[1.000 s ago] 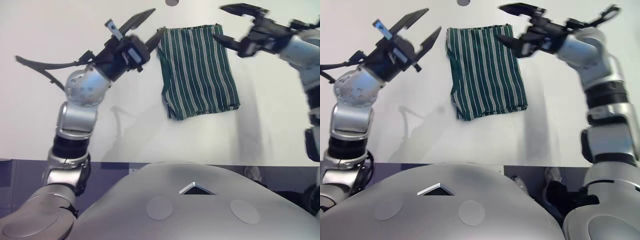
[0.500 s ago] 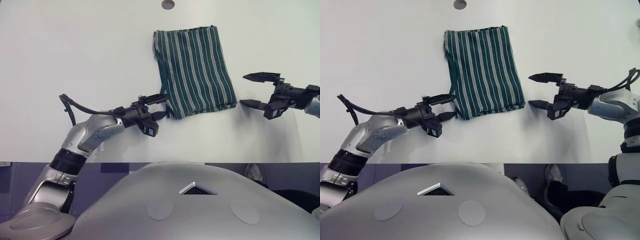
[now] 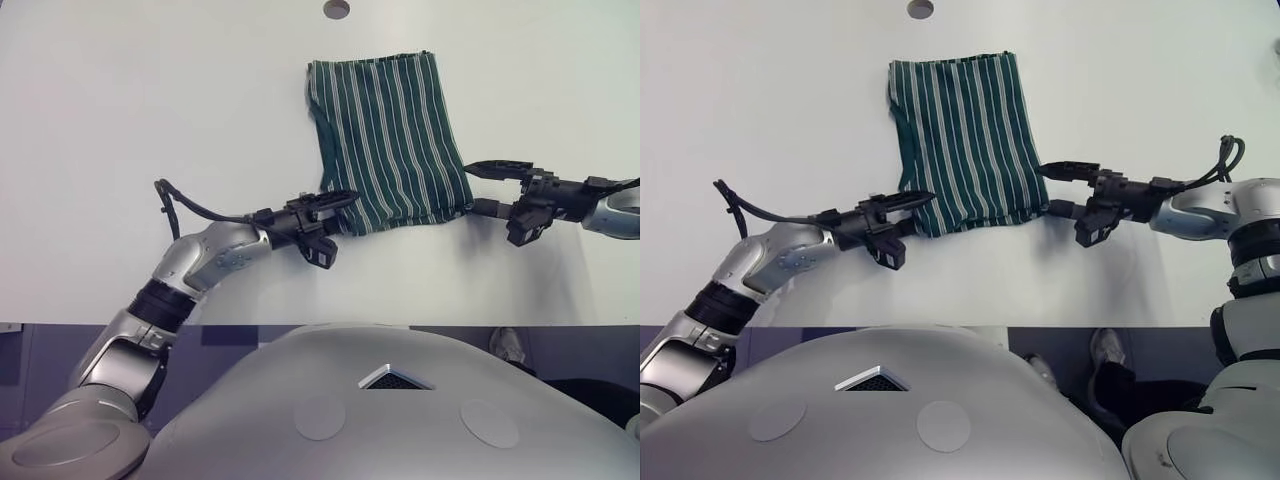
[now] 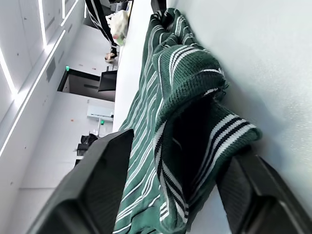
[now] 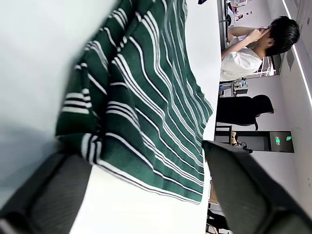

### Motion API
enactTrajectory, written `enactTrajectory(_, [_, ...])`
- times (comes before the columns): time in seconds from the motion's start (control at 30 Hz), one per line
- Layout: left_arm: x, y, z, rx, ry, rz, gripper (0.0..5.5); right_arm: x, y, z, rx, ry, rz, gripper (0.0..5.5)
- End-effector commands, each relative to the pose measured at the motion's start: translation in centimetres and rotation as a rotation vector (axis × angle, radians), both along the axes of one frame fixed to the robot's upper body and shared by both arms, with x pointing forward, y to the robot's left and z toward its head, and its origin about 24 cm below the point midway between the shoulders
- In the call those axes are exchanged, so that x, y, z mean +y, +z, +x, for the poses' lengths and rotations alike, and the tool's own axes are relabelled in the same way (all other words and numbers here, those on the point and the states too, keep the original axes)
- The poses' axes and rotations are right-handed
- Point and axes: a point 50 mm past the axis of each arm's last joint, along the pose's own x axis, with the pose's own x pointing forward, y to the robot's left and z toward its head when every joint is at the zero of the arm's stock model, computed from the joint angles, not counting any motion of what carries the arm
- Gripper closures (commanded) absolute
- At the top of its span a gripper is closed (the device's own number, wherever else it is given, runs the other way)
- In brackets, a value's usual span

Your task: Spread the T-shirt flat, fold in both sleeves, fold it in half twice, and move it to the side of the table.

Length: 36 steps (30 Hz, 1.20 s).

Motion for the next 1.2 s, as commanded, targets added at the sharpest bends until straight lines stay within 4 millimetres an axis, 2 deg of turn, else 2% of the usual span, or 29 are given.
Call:
enactTrajectory(0.03, [1.1,-2.0,-0.9,0.091,-0.015,0.129,3.63,-0.6,-3.9,-2.6,0.176,0.06,-0.19,2.5])
enactTrajectory(0.17, [0.8,-1.8,-0.9,0.108,-0.031,0.108,4.09,-0.4,-3.8,-2.5,0.187,0.075,-0.177,3.29])
enactTrajectory(0.27, [0.8,-1.6,-0.6,0.144,-0.07,0.12,4.6,-0.1,-3.3,-2.2,0.2,0.095,-0.157,4.1])
enactTrajectory(0.4, [0.7,-0.4,1.1,0.154,-0.057,0.153,5.25,1.3,-1.4,-0.7,0.232,0.161,-0.1,5.08])
enactTrajectory(0.47, [0.5,0.4,1.7,0.196,-0.072,0.159,5.5,2.0,-0.7,0.4,0.263,0.173,-0.08,5.37])
enactTrajectory(0.57, [1.2,2.0,0.3,0.408,-0.208,0.189,5.5,2.8,0.9,1.5,0.334,0.092,-0.189,5.37])
enactTrajectory(0.67, [2.1,4.0,-1.6,0.588,-0.309,0.207,5.5,3.2,3.6,-0.3,0.735,0.018,-0.294,5.37])
enactTrajectory(0.77, [1.4,5.9,-3.5,0.72,-0.382,0.134,5.5,2.8,5.3,-2.6,1.046,0.005,-0.374,5.37])
enactTrajectory(0.87, [1.2,6.8,-4.4,0.81,-0.413,0.112,5.5,1.6,6.5,-3.2,1.238,-0.013,-0.397,5.37])
enactTrajectory(0.93, [1.3,7.3,-5.0,0.886,-0.422,0.104,5.5,1.0,7.1,-3.3,1.32,-0.038,-0.352,5.37])
enactTrajectory(1.03, [1.6,8.9,-3.8,1.057,-0.36,-0.022,5.5,2.1,8.2,-2.2,1.381,-0.069,-0.202,5.37])
enactTrajectory(1.13, [2.7,8.6,-1.9,1.177,-0.233,-0.042,5.5,3.3,8.1,0.0,1.335,-0.132,-0.167,5.37])
enactTrajectory(1.2, [2.8,8.2,-0.4,1.205,-0.128,-0.075,5.5,4.8,7.8,2.3,1.291,-0.181,-0.121,5.37])
